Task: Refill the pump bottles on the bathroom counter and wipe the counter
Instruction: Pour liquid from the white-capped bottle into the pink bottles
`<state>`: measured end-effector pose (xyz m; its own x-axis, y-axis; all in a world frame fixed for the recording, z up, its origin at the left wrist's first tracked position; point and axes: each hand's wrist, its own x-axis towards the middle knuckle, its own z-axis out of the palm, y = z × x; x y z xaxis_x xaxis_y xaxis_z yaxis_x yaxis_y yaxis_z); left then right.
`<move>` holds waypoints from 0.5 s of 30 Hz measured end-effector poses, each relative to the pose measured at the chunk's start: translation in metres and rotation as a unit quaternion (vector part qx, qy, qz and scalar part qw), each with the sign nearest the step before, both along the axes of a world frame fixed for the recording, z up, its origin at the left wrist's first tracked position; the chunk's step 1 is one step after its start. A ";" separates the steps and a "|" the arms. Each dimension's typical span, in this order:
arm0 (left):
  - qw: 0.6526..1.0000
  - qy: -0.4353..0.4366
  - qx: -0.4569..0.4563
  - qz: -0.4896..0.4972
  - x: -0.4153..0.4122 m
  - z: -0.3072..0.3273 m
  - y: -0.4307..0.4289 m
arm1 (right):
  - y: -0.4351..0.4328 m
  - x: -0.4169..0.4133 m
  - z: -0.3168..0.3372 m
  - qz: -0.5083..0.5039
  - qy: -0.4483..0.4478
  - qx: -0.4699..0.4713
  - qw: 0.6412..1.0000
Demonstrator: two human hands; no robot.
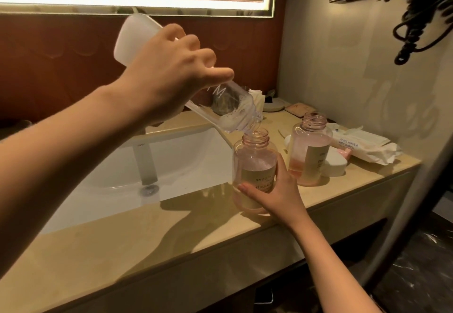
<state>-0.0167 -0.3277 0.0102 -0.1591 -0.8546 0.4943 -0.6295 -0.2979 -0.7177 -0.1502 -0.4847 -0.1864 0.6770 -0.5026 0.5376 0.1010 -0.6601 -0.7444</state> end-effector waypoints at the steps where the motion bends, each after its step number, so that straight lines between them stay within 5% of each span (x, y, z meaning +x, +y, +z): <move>1: 1.000 -0.002 0.007 0.002 -0.002 0.002 -0.001 | 0.000 0.000 0.000 0.001 -0.001 -0.001 1.000; 15: 0.992 -0.073 0.079 0.060 -0.017 0.023 -0.016 | 0.001 0.000 0.002 0.000 0.006 0.006 1.000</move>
